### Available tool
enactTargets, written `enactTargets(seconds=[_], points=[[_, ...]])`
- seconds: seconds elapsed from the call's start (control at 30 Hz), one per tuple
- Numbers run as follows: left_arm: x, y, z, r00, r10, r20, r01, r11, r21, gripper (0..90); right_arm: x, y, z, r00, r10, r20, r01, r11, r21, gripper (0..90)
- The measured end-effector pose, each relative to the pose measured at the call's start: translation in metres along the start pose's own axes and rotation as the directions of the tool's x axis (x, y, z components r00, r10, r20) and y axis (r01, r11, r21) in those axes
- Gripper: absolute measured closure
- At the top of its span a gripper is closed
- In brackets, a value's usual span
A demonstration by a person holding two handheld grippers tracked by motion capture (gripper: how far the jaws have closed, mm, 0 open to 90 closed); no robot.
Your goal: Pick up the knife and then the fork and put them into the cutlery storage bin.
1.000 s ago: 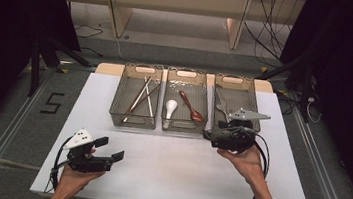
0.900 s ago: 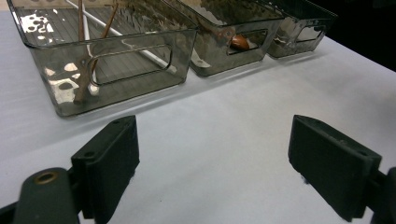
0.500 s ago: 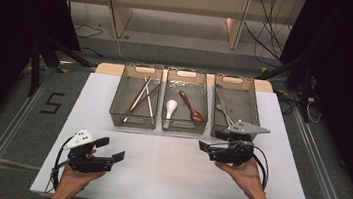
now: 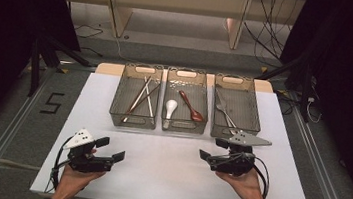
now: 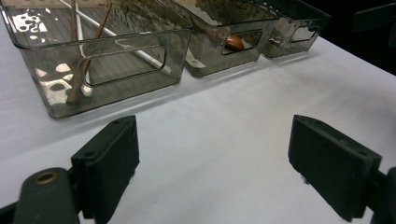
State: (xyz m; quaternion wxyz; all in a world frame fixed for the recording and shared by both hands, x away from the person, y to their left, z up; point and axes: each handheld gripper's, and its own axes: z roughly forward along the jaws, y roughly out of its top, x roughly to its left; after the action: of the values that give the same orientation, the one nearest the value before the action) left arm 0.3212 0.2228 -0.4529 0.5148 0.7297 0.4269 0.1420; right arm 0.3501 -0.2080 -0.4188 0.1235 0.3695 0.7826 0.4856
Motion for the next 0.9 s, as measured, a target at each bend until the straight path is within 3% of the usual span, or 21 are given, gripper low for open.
enactTargets(seconds=[0.9], points=[[-0.003,0.000,-0.001,0.9992,-0.009,0.040,0.009,1.0000,-0.002,15.8,0.006,-0.037,-0.015,1.0000,-0.002,0.004,0.002,0.998,-0.055,21.0]])
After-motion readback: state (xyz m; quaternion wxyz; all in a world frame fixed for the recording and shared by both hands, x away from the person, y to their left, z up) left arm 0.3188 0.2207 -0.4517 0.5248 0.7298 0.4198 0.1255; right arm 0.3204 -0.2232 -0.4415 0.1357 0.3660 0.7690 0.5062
